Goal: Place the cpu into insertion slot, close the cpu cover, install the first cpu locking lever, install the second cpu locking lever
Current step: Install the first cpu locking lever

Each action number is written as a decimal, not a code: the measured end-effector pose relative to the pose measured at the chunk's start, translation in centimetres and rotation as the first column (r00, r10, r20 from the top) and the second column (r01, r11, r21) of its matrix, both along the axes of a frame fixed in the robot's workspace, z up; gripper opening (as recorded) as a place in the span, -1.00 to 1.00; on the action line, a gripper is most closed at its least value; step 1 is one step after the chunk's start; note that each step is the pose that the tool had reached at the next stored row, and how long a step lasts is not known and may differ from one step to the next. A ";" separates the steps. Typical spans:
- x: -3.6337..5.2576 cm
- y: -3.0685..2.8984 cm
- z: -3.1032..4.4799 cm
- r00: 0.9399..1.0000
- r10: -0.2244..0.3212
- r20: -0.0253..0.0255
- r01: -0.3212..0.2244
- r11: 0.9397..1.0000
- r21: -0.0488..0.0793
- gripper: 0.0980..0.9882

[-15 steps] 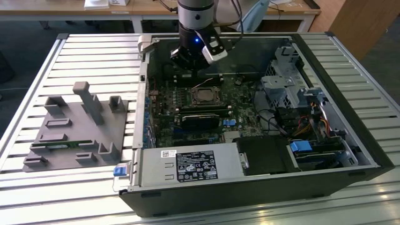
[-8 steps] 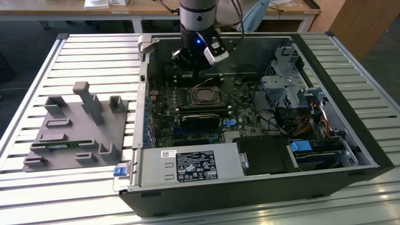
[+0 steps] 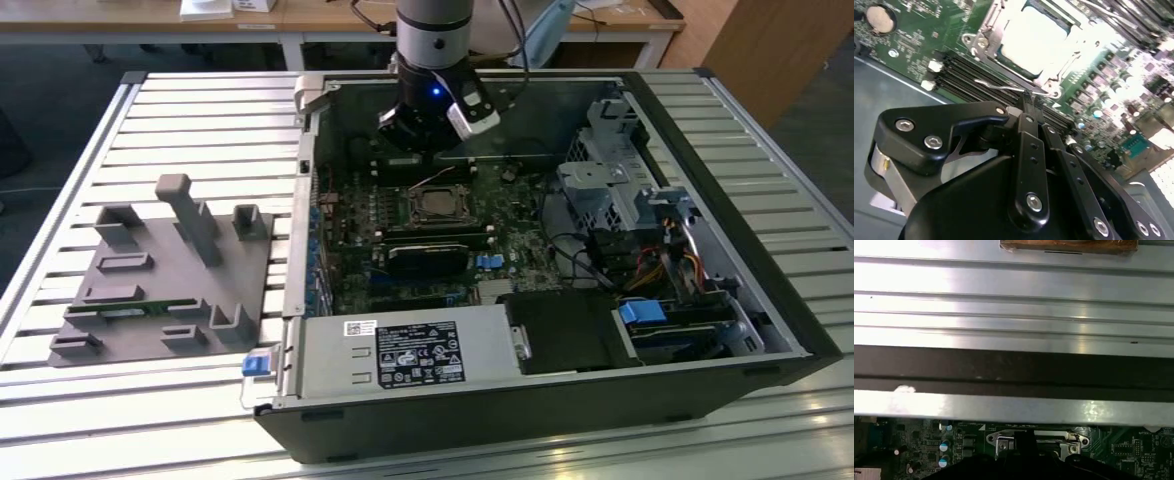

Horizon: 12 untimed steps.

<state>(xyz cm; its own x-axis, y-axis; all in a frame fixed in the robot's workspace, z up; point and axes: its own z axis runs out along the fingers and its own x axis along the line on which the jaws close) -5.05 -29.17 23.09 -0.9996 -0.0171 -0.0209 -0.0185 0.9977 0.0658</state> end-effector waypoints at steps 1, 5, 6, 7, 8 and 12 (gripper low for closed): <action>0.16 0.05 -0.06 1.000 0.000 0.000 0.000 1.000 0.000 -0.98; 0.58 0.15 -0.27 1.000 0.000 0.000 0.000 1.000 0.000 -0.98; 0.64 0.17 -0.30 1.000 0.000 0.000 0.000 1.000 0.000 -0.98; 0.70 0.18 -0.33 1.000 0.000 0.000 0.000 1.000 0.000 -0.98; 0.76 0.20 -0.35 1.000 0.000 0.000 0.000 1.000 0.000 -0.98; 1.17 0.29 -0.50 1.000 0.000 0.000 0.000 1.000 0.000 -0.98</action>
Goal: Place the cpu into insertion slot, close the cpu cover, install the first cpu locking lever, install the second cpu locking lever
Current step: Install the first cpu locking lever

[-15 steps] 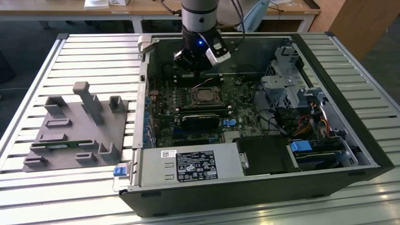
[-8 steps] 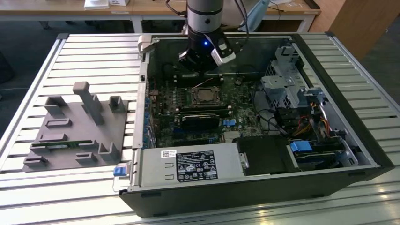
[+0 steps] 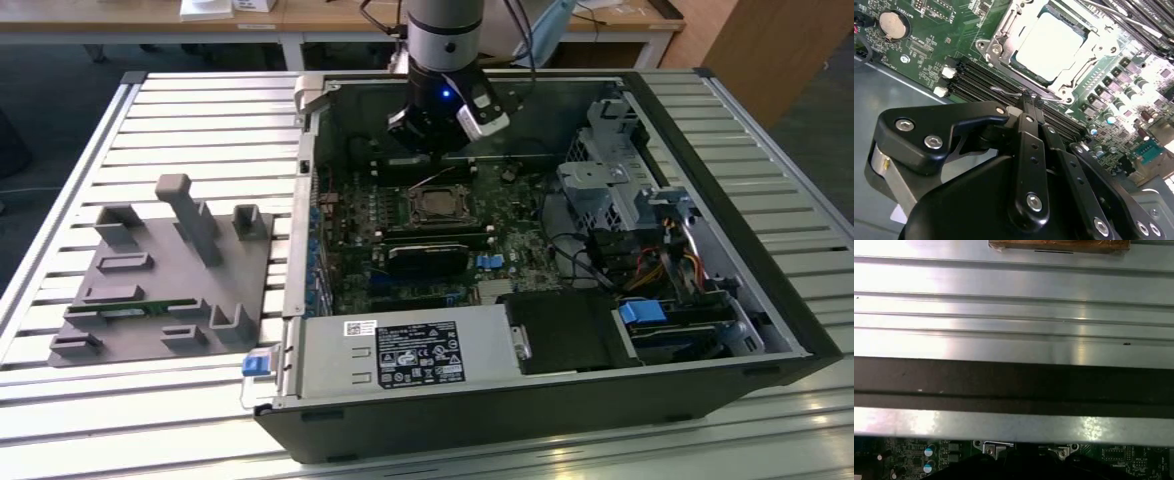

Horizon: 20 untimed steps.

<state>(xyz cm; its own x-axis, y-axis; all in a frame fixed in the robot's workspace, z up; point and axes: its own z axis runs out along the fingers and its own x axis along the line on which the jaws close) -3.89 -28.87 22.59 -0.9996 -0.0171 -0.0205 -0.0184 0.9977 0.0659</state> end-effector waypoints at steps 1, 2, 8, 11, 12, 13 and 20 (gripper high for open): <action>0.06 0.03 -0.05 1.000 0.000 0.000 0.000 1.000 0.000 -0.98; 0.11 0.06 -0.09 1.000 0.000 0.000 0.000 1.000 0.000 -0.98; 0.35 0.32 -0.32 1.000 0.000 0.000 0.000 1.000 0.000 -0.98; 0.51 0.42 -0.45 1.000 0.000 0.000 0.000 1.000 0.000 -0.98; 0.58 0.44 -0.49 1.000 0.000 0.000 0.000 1.000 0.000 -0.98; 0.67 0.47 -0.53 1.000 0.000 0.000 0.000 1.000 0.000 -0.98; 1.50 0.48 -0.84 1.000 0.000 -0.004 0.000 1.000 0.000 -0.98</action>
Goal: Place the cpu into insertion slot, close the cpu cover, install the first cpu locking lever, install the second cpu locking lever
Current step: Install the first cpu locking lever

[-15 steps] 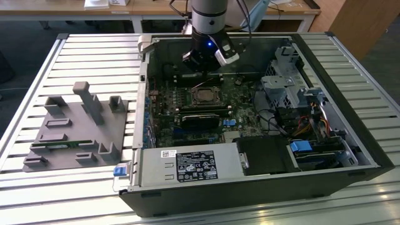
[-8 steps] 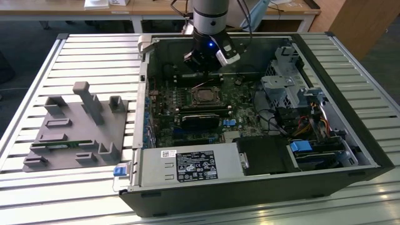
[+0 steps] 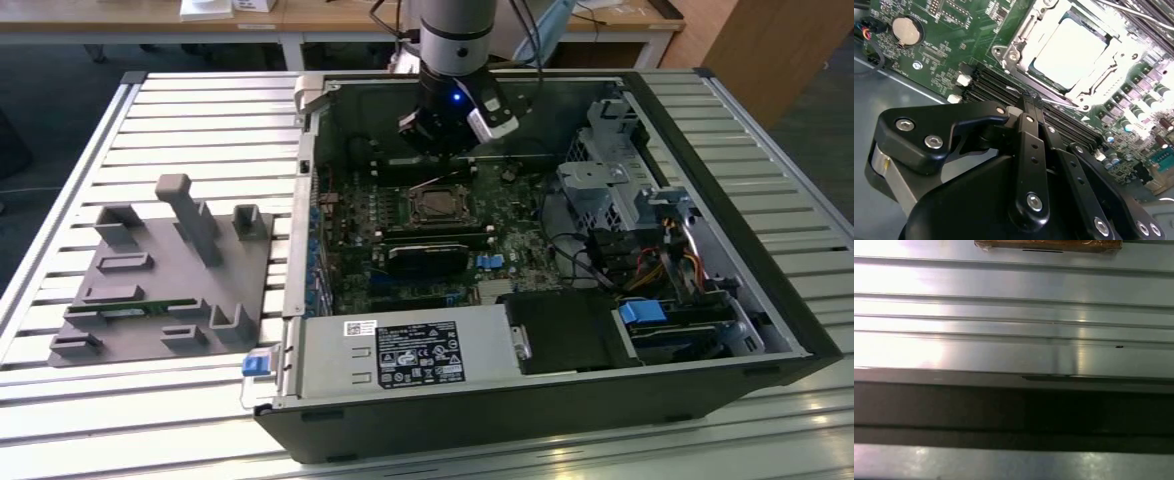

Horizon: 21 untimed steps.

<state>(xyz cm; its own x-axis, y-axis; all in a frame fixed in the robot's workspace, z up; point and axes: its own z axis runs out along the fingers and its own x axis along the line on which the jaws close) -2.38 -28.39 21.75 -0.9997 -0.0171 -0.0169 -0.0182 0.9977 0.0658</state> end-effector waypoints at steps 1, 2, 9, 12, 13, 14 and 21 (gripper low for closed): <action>0.13 0.00 -0.04 1.000 0.000 -0.001 0.000 1.000 0.000 -0.98; 0.27 0.00 -0.09 1.000 0.000 -0.001 0.000 1.000 0.000 -0.98; 0.51 0.00 -0.55 1.000 0.000 -0.002 0.000 1.000 0.000 -0.98; 0.52 0.00 -0.76 1.000 0.000 -0.002 0.000 1.000 -0.001 -0.98; 0.52 0.00 -0.82 1.000 0.000 -0.003 0.000 1.000 -0.001 -0.98; 0.53 0.00 -0.88 1.000 0.000 -0.003 0.000 1.000 -0.001 -0.98; 0.63 0.00 -1.32 1.000 0.000 -0.007 0.000 1.000 -0.003 -0.98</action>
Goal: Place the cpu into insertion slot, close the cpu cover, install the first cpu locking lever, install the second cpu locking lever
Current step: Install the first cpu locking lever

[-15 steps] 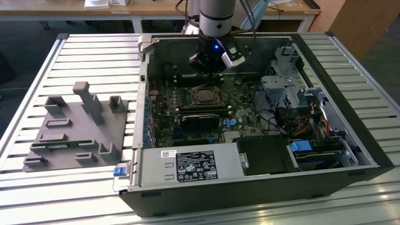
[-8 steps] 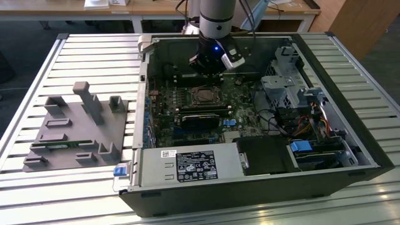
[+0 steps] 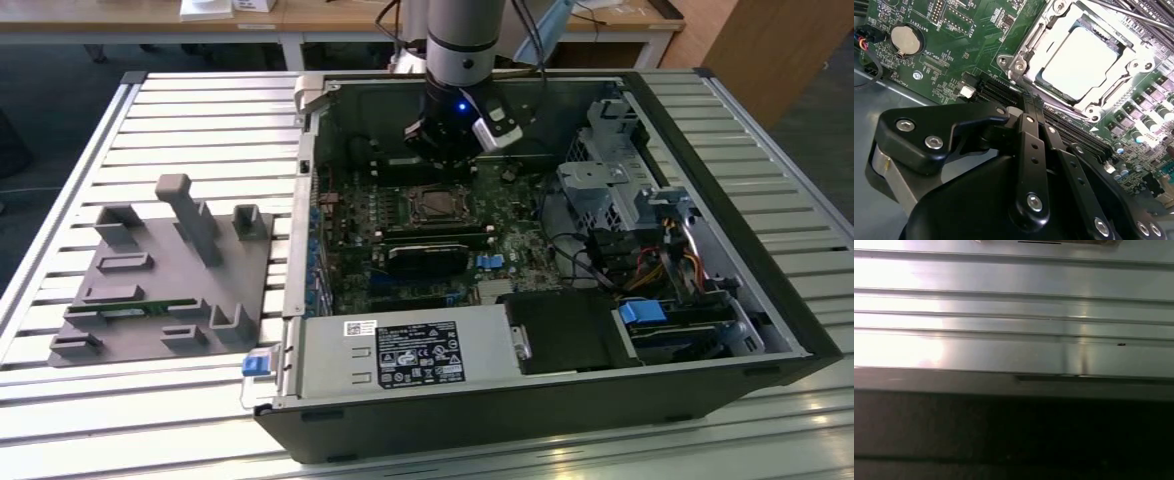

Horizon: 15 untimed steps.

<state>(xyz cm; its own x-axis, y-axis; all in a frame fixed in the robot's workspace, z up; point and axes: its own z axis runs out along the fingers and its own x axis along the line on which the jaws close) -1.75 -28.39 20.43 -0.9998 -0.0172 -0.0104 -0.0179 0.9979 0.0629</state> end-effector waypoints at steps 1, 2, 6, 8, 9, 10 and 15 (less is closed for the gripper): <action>0.03 0.00 -0.06 1.000 0.000 0.000 0.000 1.000 0.000 -0.98; 0.08 0.00 -0.13 1.000 0.000 -0.001 0.000 1.000 -0.001 -0.98; 0.21 0.00 -0.35 1.000 0.000 -0.002 0.000 1.000 -0.003 -0.98; 0.22 0.00 -0.43 1.000 0.000 -0.002 0.000 1.000 -0.005 -0.98; 0.23 0.00 -0.46 1.000 0.000 -0.002 0.000 1.000 -0.006 -0.98; 0.23 0.00 -0.49 1.000 0.000 -0.002 0.000 1.000 -0.007 -0.98; 0.23 0.00 -0.47 1.000 0.000 -0.002 0.000 1.000 -0.011 -0.98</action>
<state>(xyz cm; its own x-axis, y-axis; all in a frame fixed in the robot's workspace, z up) -1.52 -28.39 19.96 -0.9998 -0.0173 -0.0079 -0.0176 0.9985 0.0517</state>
